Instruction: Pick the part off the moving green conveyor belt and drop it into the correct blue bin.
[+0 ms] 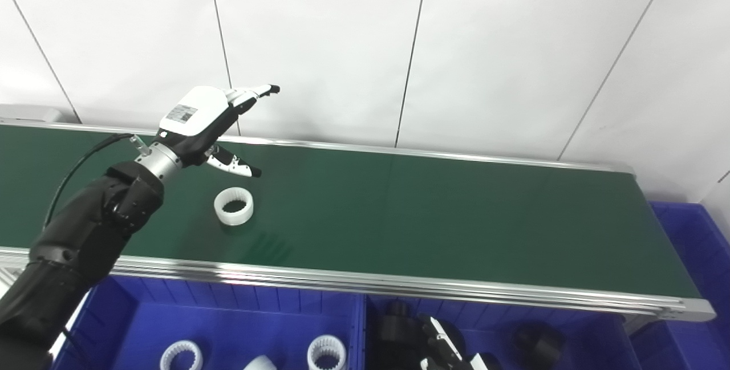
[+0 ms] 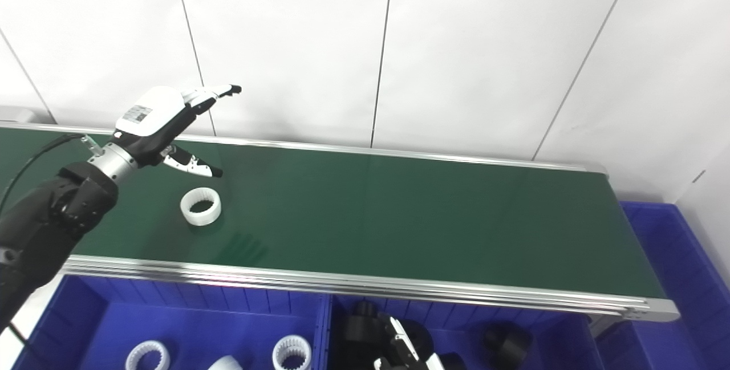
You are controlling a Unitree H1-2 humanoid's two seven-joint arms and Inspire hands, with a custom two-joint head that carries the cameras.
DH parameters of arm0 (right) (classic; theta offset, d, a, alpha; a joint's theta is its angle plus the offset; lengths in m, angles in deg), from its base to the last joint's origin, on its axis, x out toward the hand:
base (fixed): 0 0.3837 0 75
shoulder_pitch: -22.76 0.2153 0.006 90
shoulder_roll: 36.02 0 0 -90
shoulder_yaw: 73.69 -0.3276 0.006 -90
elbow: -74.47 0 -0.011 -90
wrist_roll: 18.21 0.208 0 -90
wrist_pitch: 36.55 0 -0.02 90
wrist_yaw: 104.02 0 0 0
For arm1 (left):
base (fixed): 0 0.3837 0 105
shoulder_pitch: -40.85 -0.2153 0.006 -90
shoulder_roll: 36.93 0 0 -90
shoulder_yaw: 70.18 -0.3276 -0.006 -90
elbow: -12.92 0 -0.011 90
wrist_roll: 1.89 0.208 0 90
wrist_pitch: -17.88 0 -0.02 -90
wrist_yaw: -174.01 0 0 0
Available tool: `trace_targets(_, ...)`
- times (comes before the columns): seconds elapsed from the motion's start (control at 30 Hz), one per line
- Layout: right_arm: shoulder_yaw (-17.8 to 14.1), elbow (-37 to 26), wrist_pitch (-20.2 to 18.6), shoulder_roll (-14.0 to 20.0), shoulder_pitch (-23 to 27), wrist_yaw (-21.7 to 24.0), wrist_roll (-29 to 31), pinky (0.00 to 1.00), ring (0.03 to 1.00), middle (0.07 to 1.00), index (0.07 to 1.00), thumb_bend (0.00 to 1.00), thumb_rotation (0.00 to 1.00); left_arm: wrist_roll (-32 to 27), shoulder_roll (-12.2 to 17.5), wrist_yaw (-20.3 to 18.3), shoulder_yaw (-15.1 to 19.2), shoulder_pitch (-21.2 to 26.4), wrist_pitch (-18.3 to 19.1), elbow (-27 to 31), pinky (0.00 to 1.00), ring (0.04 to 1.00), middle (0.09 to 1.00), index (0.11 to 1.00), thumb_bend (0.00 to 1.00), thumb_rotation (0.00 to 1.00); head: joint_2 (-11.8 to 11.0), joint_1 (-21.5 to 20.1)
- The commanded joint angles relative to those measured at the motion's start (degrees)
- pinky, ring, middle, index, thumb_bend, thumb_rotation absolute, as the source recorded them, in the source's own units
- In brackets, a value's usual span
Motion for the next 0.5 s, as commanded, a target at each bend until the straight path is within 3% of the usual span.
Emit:
trace_targets(0.0,-0.43,-2.13,3.49,0.05,0.10,0.04,-0.17,0.94,0.971,0.994,0.971,0.41,0.98,0.40,0.88,2.07,0.52,3.26,-0.39,-0.99,0.82,0.880,0.906,0.925,0.95,0.28,0.03,0.00)
trace_targets(0.23,-0.75,-2.88,3.48,-0.20,-0.31,0.35,-0.55,0.94,0.971,0.994,0.971,0.39,0.97,1.26,-0.68,1.22,-0.47,4.12,0.42,-4.19,0.83,0.880,0.906,0.922,1.00,0.41,0.46,-0.37)
trace_targets(0.47,-1.42,-3.48,3.39,-0.85,-0.84,0.80,-0.79,0.94,0.969,0.992,0.967,0.39,0.96,-0.70,-2.30,-4.91,-1.33,3.26,2.82,-3.40,0.82,0.887,0.910,0.920,1.00,0.47,1.02,-0.75)
